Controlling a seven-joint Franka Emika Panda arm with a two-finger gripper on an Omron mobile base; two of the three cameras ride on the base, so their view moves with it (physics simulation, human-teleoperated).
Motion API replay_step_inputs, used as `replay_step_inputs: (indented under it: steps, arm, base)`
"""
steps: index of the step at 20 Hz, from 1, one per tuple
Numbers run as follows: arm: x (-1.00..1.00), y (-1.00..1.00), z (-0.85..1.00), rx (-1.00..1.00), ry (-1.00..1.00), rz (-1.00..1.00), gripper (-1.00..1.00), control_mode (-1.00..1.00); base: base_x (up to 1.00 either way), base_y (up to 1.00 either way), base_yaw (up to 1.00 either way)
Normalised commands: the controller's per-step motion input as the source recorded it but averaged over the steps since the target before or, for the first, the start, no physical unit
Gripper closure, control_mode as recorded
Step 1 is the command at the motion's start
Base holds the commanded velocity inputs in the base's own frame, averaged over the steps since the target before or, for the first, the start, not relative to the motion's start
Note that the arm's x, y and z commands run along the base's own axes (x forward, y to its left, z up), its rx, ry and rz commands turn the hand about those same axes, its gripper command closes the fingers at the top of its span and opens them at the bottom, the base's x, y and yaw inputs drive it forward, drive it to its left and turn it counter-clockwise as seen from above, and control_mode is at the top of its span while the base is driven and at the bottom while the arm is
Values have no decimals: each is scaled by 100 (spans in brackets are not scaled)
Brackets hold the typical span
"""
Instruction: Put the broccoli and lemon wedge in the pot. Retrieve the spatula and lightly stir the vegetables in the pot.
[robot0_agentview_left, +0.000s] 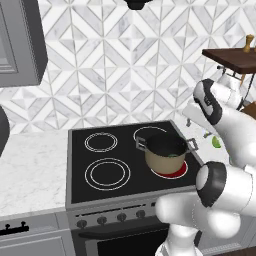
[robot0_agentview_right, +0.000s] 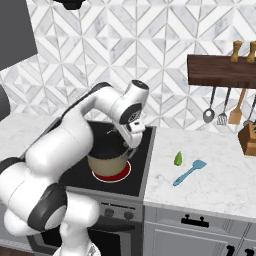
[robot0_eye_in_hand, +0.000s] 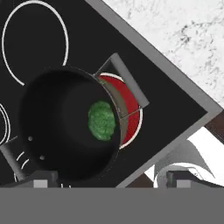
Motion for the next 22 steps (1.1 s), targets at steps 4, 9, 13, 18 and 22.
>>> replay_step_inputs:
  steps: [4, 9, 13, 18, 22]
  arm:
    - [-66, -100, -5, -8, -12, 9, -100, -100]
    - [-17, -100, -1, -7, -1, 13, -100, -100]
    - [18, -96, -7, -4, 1, 13, -100, -100]
    - [67, -59, -42, -1, 9, 12, -100, -100]
    - [70, -19, -64, -7, 9, 10, -100, -100]
  base:
    - [0, 0, 0]
    - [0, 0, 0]
    - [0, 0, 0]
    - [0, 0, 0]
    - [0, 0, 0]
